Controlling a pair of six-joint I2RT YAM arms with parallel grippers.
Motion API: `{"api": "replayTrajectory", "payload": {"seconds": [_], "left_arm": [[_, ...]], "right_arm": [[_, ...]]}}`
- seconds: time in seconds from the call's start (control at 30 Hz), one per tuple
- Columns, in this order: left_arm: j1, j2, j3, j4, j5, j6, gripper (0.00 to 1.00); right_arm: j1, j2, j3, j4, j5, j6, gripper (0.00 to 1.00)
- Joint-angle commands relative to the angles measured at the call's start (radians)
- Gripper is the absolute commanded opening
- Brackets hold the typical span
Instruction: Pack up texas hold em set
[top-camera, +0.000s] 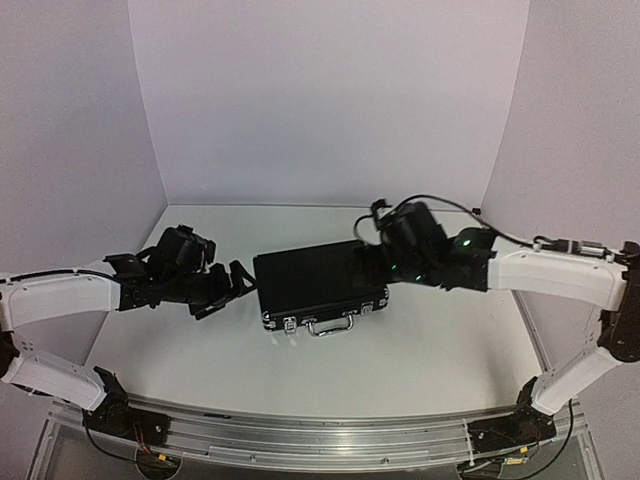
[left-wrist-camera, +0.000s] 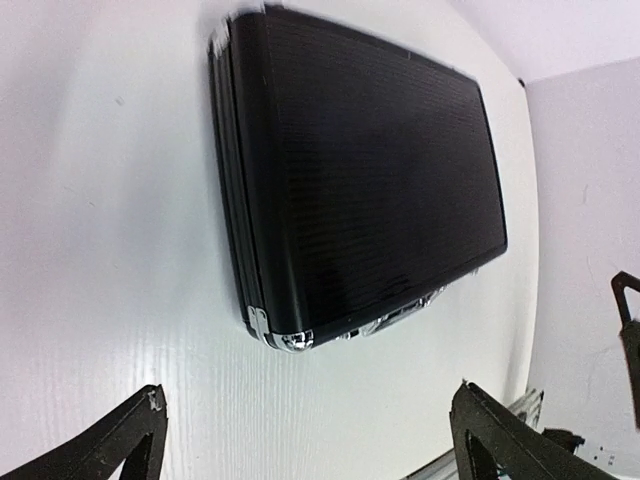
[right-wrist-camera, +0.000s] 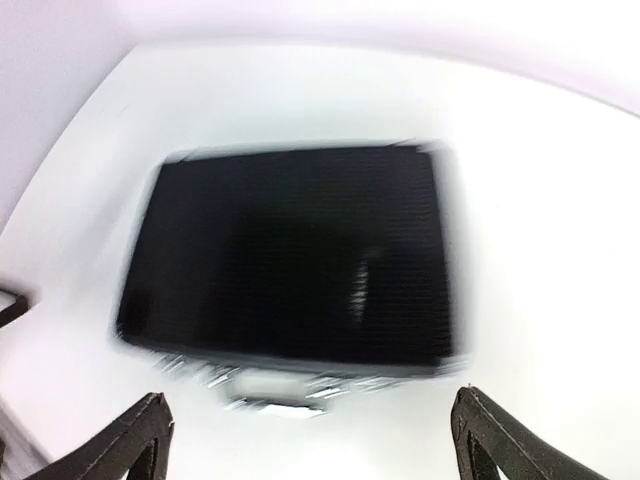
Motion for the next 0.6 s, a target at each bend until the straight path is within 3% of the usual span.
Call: {"api": "replayTrajectory", "payload": {"seconds": [0.0, 0.1, 0.23, 0.4, 0.57], "left_arm": [[-0.001, -0.114, 0.167, -0.333, -0.301, -0.047, 1.00], [0.001, -0.160, 0.222, -0.501, -0.425, -0.110, 1.00], [0.038, -0.206, 0.231, -0.603, -0.518, -0.153, 1.00], [0.127, -0.244, 0.207, -0.593, -0.493, -0.125, 1.00], [0.183, -0.229, 0.191, -0.564, -0.466, -0.096, 1.00]], "right_arm": [[-0.302, -0.159, -0.055, -0.226, 0.056, -0.065, 0.96], [-0.516, -0.245, -0.110, -0.243, 0.015, -0.047, 0.97], [-0.797, -0.310, -0.167, -0.271, -0.050, -0.022, 0.98], [-0.817, -0.353, -0.194, -0.284, 0.128, -0.012, 0.98], [-0.816, -0.380, -0.194, -0.285, 0.133, 0.000, 0.98]]}}
